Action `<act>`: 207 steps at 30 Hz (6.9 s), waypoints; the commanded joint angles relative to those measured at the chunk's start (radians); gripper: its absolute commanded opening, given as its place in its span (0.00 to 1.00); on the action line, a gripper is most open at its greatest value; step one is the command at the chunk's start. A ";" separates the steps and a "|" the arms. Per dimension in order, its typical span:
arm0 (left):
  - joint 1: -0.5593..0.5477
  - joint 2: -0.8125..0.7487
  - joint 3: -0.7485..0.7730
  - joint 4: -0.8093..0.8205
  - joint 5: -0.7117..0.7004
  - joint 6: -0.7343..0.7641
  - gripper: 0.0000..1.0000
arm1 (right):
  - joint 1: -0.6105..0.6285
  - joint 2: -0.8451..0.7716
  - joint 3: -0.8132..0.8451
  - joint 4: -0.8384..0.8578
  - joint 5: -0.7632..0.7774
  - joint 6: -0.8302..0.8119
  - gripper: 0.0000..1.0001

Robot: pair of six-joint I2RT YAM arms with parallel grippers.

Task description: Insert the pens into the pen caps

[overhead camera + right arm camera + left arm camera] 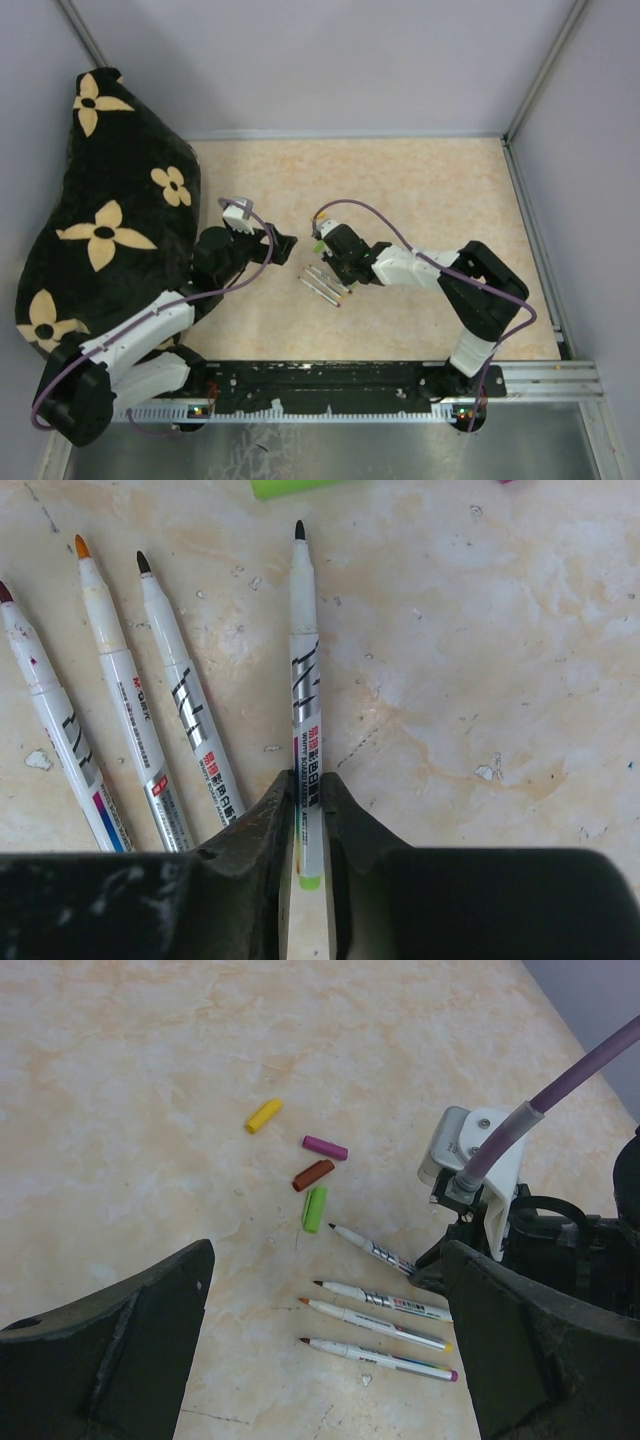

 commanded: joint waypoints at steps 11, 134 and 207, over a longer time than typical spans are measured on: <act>-0.005 -0.033 0.002 -0.004 -0.004 0.014 1.00 | 0.013 -0.096 -0.031 -0.023 0.051 -0.032 0.00; -0.205 0.308 0.228 0.251 0.131 -0.129 0.84 | -0.010 -0.594 -0.306 0.336 0.095 0.302 0.00; -0.195 0.905 0.692 -0.420 -0.191 0.205 0.47 | -0.102 -0.893 -0.455 0.313 0.086 0.227 0.00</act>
